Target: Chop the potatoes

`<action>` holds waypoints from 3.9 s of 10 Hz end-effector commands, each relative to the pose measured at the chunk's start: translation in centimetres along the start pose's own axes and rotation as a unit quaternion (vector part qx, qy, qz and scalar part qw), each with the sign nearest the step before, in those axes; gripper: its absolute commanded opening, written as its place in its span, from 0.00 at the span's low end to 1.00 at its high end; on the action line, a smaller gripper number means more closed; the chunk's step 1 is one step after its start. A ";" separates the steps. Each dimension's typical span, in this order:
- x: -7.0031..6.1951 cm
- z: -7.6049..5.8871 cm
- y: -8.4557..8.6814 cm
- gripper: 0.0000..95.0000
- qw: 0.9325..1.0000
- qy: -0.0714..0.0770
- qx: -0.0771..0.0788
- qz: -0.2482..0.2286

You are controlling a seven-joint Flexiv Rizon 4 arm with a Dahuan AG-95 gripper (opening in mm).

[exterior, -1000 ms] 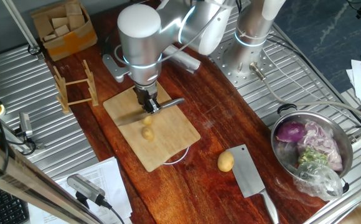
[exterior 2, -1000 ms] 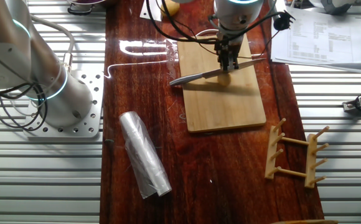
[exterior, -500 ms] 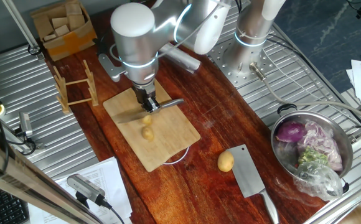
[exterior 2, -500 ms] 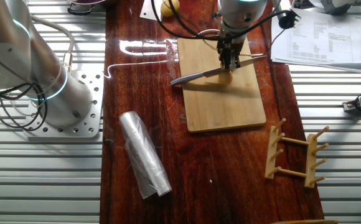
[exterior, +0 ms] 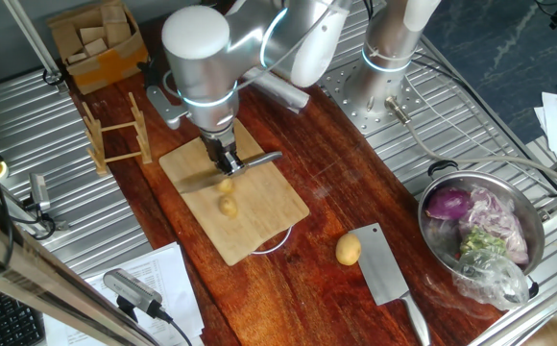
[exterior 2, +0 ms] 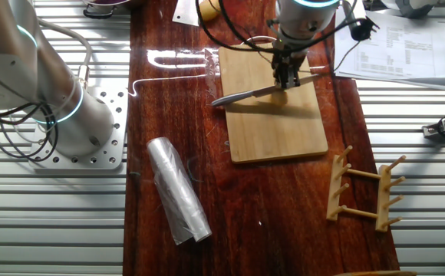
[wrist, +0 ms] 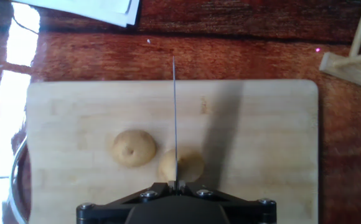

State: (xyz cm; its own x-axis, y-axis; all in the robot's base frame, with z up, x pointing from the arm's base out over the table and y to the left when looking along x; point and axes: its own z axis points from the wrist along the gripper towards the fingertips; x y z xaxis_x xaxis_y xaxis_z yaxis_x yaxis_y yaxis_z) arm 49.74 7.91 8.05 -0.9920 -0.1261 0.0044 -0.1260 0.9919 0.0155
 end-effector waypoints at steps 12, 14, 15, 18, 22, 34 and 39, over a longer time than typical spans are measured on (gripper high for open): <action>-0.1 1.8 -0.2 0.00 1.000 -0.013 0.004 0.001; -0.1 1.0 -0.1 0.00 1.000 -0.007 0.002 0.000; -0.1 0.2 -0.1 0.00 1.000 -0.002 0.000 0.000; 0.1 -1.2 0.0 0.00 1.000 0.009 -0.002 0.000; 0.3 -2.3 -0.2 0.00 1.000 0.013 -0.006 -0.001; -0.6 0.6 -0.7 0.00 1.000 -0.006 -0.002 -0.005; -0.6 1.3 -0.7 0.00 1.000 -0.007 0.002 -0.007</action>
State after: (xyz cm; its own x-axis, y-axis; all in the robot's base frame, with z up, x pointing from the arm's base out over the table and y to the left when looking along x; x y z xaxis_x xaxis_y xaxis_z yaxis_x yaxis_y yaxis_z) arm 50.45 7.18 6.45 -0.9902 -0.1389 -0.0172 -0.1390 0.9903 0.0045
